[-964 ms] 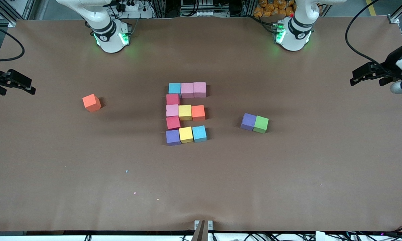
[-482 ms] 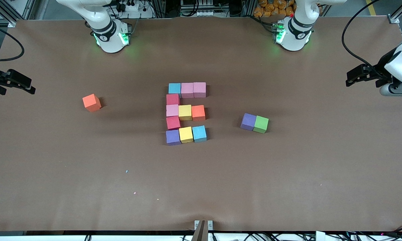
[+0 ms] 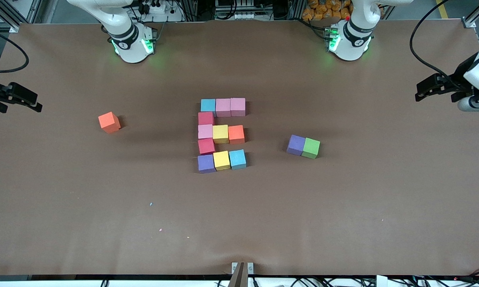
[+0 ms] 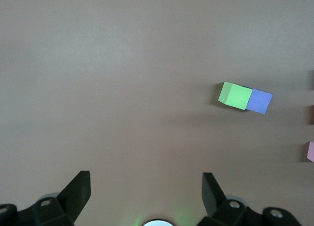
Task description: Arrange 11 blocks into digit 3
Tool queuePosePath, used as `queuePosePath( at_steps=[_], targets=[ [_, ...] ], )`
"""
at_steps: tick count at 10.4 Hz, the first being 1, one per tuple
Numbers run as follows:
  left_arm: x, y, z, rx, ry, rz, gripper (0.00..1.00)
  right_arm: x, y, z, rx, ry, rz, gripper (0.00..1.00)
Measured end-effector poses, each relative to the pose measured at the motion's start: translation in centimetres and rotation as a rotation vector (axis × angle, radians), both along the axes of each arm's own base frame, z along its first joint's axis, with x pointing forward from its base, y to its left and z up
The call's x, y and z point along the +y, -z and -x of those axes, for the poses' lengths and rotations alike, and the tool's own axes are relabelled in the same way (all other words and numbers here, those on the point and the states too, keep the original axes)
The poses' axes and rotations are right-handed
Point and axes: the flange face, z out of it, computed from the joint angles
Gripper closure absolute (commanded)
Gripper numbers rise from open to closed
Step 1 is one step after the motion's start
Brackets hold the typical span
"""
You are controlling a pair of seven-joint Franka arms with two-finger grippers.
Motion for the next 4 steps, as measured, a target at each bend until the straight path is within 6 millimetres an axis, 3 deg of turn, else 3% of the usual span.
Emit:
queuePosePath(
  at_steps=[4],
  targets=[
    [-0.26,-0.33,0.29,-0.002,0.006,0.001,0.00,-0.01,0.10,0.02,0.004,0.000,0.000,0.00]
  ],
)
